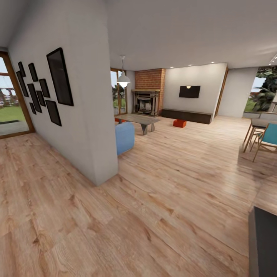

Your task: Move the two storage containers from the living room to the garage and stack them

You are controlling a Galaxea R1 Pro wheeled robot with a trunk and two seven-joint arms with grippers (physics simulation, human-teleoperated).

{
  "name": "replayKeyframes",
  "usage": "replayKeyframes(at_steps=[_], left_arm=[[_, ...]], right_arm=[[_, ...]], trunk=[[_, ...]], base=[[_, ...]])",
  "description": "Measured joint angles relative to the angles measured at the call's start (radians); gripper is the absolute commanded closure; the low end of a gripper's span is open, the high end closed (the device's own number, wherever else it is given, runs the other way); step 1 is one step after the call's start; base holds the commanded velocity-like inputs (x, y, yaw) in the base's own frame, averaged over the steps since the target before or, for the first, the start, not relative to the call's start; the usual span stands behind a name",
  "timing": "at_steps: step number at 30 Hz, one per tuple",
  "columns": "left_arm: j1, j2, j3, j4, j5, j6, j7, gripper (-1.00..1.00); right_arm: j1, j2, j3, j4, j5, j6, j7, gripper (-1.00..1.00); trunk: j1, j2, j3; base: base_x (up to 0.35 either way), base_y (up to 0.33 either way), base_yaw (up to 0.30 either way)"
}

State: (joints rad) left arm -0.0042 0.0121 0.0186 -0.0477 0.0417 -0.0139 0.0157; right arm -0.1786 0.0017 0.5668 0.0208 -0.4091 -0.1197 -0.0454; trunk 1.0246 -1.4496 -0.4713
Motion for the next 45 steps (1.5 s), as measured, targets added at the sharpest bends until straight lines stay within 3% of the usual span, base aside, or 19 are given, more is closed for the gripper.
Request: replayKeyframes(at_steps=[27,45], left_arm=[[0.000,0.000,0.000,0.000,0.001,0.000,0.000,-1.00],[0.000,-0.001,0.000,0.000,0.001,-0.001,0.000,-1.00]], right_arm=[[0.000,0.001,-0.003,0.000,-0.002,-0.001,0.000,-1.00],[0.000,0.001,-0.003,0.000,-0.004,0.008,0.009,-1.00]], trunk=[[0.000,0.000,0.000],[0.000,0.000,0.000]], base=[[0.251,0.000,-0.003],[0.228,0.000,-0.184]])
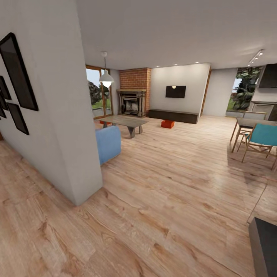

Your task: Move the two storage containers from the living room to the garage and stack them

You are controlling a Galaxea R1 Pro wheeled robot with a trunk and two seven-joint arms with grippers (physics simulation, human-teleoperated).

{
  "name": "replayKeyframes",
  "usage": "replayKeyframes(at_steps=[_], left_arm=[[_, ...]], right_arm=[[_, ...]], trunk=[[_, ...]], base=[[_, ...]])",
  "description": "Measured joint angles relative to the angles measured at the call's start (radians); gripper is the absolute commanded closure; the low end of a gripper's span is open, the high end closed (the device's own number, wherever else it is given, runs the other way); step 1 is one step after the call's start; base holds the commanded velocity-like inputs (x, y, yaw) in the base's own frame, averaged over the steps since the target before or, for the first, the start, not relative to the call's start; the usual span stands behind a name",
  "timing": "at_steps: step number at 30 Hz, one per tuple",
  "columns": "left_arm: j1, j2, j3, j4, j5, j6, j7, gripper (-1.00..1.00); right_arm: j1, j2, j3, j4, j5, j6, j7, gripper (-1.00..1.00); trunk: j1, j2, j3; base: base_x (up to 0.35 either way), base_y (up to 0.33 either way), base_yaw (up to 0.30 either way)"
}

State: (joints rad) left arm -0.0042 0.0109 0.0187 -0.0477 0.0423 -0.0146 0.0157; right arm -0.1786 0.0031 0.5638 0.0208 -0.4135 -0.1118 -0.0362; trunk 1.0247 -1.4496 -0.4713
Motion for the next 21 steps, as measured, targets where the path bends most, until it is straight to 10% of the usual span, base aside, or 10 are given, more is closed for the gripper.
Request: replayKeyframes(at_steps=[21], left_arm=[[0.000,0.000,0.000,0.000,-0.001,0.000,0.000,-1.00]], right_arm=[[0.002,-0.004,-0.001,0.008,-0.005,0.000,-0.001,-1.00]], trunk=[[0.000,0.000,0.007]], base=[[0.225,0.000,-0.188]])
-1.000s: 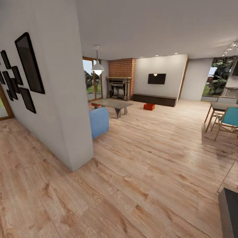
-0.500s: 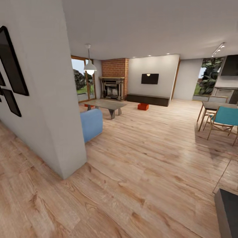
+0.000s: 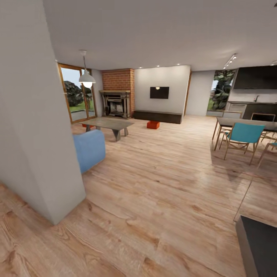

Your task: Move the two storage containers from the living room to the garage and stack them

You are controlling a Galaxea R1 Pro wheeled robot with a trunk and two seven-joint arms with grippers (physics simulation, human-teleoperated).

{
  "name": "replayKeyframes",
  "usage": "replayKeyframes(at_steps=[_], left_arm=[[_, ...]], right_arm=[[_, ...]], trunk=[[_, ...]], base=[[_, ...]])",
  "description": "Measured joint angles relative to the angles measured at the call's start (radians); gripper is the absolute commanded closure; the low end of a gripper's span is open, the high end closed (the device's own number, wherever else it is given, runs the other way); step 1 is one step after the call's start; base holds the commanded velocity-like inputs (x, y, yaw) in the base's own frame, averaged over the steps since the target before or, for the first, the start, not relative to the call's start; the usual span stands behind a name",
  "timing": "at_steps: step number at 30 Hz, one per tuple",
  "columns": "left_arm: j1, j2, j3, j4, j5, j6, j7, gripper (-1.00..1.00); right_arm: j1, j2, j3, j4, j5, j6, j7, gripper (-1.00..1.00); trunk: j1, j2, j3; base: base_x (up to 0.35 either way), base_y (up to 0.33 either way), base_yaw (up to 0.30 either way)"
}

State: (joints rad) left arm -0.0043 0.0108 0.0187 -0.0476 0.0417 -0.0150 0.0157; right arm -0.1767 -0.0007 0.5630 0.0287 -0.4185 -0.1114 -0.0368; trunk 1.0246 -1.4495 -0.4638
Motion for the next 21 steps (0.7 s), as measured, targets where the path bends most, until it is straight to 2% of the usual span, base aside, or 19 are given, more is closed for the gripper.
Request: replayKeyframes(at_steps=[7,21], left_arm=[[0.000,0.000,0.000,0.000,0.000,0.000,0.000,-1.00],[0.000,0.000,0.000,0.000,0.000,0.000,0.000,-1.00]], right_arm=[[0.000,-0.001,-0.001,0.000,0.000,-0.002,0.000,-1.00],[-0.001,0.002,0.001,0.000,0.003,-0.001,0.000,-1.00]], trunk=[[0.000,0.000,0.003],[0.000,0.000,0.004]], base=[[0.223,0.000,-0.216],[0.215,0.000,-0.015]])
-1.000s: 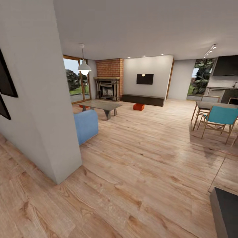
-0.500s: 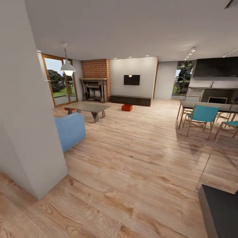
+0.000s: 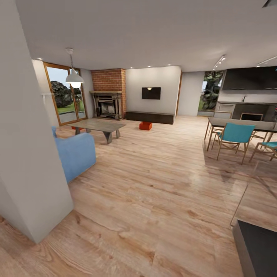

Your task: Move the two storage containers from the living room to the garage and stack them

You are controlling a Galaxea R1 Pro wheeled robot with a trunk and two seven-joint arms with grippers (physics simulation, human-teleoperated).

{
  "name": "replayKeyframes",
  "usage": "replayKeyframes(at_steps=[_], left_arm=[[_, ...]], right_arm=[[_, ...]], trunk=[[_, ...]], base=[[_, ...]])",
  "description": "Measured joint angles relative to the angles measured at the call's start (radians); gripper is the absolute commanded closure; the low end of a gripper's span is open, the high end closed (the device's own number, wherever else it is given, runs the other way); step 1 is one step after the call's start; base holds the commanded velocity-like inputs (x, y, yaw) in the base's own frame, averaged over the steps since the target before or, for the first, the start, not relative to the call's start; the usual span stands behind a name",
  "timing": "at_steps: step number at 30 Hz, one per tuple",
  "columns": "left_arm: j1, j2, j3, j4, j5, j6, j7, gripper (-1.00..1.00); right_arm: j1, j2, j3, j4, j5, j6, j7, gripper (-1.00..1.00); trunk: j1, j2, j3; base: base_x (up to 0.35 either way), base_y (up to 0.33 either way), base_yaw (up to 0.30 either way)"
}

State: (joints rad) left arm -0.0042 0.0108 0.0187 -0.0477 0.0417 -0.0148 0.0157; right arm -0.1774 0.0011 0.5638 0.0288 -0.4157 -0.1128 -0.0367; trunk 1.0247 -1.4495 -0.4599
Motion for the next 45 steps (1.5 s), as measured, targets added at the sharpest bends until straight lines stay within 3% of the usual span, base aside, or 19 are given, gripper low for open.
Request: replayKeyframes(at_steps=[12,37,45], left_arm=[[0.000,0.000,0.000,0.000,0.000,0.000,0.000,-1.00],[0.000,0.001,0.000,0.000,0.000,0.000,0.000,-1.00],[0.000,0.001,0.000,0.000,0.000,0.000,0.000,-1.00]], right_arm=[[0.001,-0.003,-0.001,0.000,-0.001,0.002,-0.010,-1.00],[0.001,-0.001,-0.001,0.000,-0.003,0.000,-0.009,-1.00],[0.001,0.000,-0.001,0.000,-0.002,0.001,-0.011,-1.00]], trunk=[[0.000,0.000,0.000],[0.000,0.000,0.000],[0.000,0.000,0.000]], base=[[0.214,0.000,-0.004],[0.213,0.000,-0.230],[0.203,0.000,-0.036]])
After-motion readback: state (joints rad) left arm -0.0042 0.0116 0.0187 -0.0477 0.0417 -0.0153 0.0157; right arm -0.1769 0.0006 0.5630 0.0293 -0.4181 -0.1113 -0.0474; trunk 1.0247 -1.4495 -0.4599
